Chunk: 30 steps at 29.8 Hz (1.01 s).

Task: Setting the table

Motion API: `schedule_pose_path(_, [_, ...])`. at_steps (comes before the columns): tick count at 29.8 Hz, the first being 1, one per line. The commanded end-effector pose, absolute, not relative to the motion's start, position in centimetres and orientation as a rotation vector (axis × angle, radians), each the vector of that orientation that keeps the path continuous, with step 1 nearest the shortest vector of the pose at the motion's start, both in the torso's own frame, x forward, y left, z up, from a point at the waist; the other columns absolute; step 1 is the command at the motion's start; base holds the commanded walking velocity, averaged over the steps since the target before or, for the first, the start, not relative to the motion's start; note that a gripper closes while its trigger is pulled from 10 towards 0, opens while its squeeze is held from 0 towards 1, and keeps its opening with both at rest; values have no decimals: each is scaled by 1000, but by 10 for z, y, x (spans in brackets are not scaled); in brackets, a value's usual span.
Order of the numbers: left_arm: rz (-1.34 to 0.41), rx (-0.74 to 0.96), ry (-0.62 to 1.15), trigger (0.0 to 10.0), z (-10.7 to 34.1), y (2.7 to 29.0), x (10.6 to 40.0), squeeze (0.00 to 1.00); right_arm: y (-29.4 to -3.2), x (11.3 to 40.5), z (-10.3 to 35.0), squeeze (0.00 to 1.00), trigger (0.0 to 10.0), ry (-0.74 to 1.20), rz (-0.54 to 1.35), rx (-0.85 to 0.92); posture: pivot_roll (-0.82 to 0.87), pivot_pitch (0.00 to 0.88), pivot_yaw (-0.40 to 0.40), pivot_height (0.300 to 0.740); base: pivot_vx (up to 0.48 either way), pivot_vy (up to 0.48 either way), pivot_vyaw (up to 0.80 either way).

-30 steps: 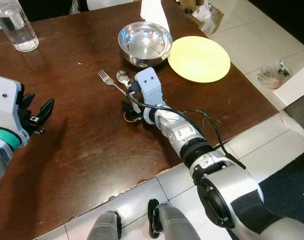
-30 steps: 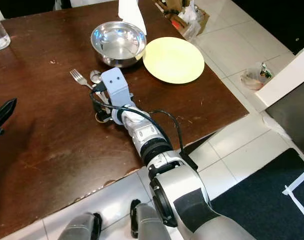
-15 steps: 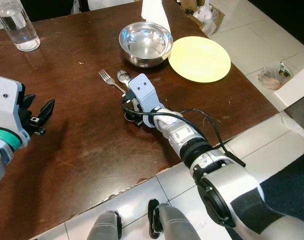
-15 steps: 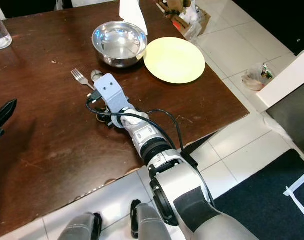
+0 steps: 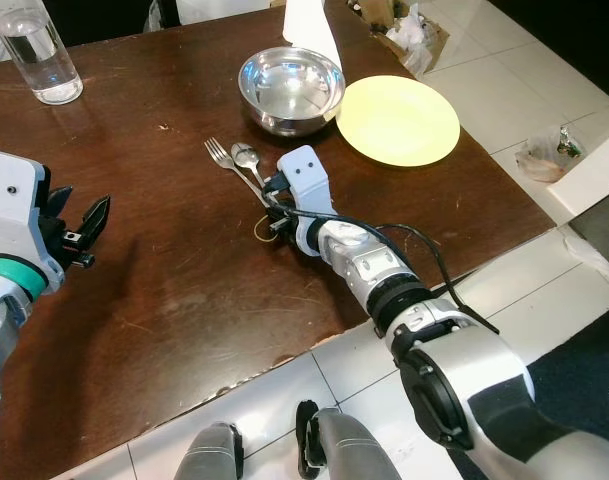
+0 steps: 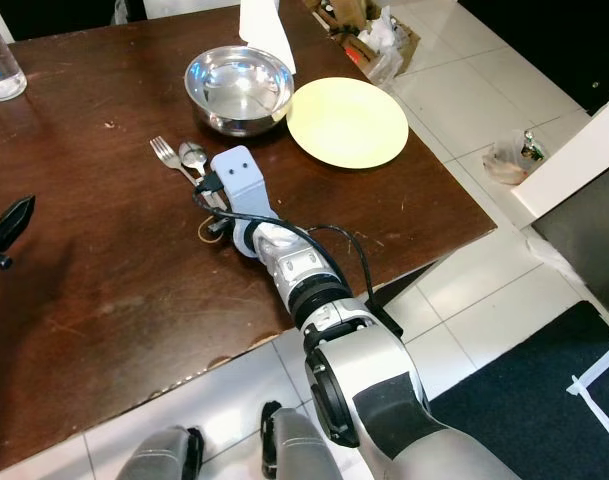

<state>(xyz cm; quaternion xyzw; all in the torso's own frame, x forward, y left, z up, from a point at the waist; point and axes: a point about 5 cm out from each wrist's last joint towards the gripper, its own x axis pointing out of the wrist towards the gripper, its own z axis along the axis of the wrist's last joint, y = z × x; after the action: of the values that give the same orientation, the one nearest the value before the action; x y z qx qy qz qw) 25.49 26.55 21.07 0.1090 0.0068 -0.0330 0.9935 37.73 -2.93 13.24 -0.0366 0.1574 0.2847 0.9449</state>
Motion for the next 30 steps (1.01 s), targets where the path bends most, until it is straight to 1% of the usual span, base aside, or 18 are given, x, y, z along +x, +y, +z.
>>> schedule_pose_path(1, [-64,211,40,10000,203,265,256,0,-46,365,96,0,0,493,527,-53,92,138,-20,740,0,0,0])
schedule_pose_path(3, [-62,208,43,10000,202,265,256,0,-48,367,98,0,0,479,521,-21,89,137,-18,740,0,0,0])
schedule_pose_path(4, [-64,202,49,10000,199,262,258,0,-49,370,106,0,0,440,526,20,80,138,-14,740,0,0,0])
schedule_pose_path(5, [-64,202,49,10000,199,262,258,0,-49,370,106,0,0,440,526,20,80,138,-14,740,0,0,0])
schedule_pose_path(7, [-66,188,59,10000,194,258,260,0,-50,375,119,0,0,374,538,82,78,138,-12,740,0,0,0])
schedule_pose_path(8, [-66,188,59,10000,194,258,260,0,-50,375,119,0,0,374,538,82,78,138,-12,740,0,0,0])
schedule_pose_path(10, [-94,154,81,10000,183,242,266,0,-57,378,150,0,0,184,565,172,54,139,2,740,0,0,0])
schedule_pose_path(11, [-94,154,81,10000,183,242,266,0,-57,378,150,0,0,184,565,172,54,139,2,740,0,0,0])
schedule_pose_path(12, [-110,143,89,10000,179,235,268,0,-62,373,166,0,0,87,580,209,48,139,5,740,0,0,0])
schedule_pose_path(14, [-158,114,104,10000,171,218,276,0,-69,359,187,0,0,-22,601,237,23,137,18,740,0,0,0])
schedule_pose_path(15, [-158,114,104,10000,171,218,276,0,-69,359,187,0,0,-22,601,237,23,137,18,740,0,0,0])
schedule_pose_path(18, [-209,82,104,10000,167,199,288,0,-72,342,197,0,0,-85,626,230,6,135,21,740,0,0,0])
schedule_pose_path(23, [-218,78,103,10000,167,196,290,0,-72,337,199,0,0,-97,633,227,6,135,21,740,0,0,0])
schedule_pose_path(24, [-241,39,97,10000,168,188,296,0,-74,332,200,0,0,-104,641,222,-23,127,26,740,0,0,0])
schedule_pose_path(26, [-271,-10,89,10000,170,177,302,0,-76,324,201,0,0,-111,651,216,-23,127,26,740,0,0,0])
schedule_pose_path(29, [-277,-19,87,10000,170,175,304,0,-77,320,202,0,0,-106,652,216,-23,127,26,740,0,0,0])
schedule_pose_path(30, [-285,-73,89,10000,171,171,304,0,-76,315,201,0,0,-94,663,215,-29,124,30,740,0,0,0])
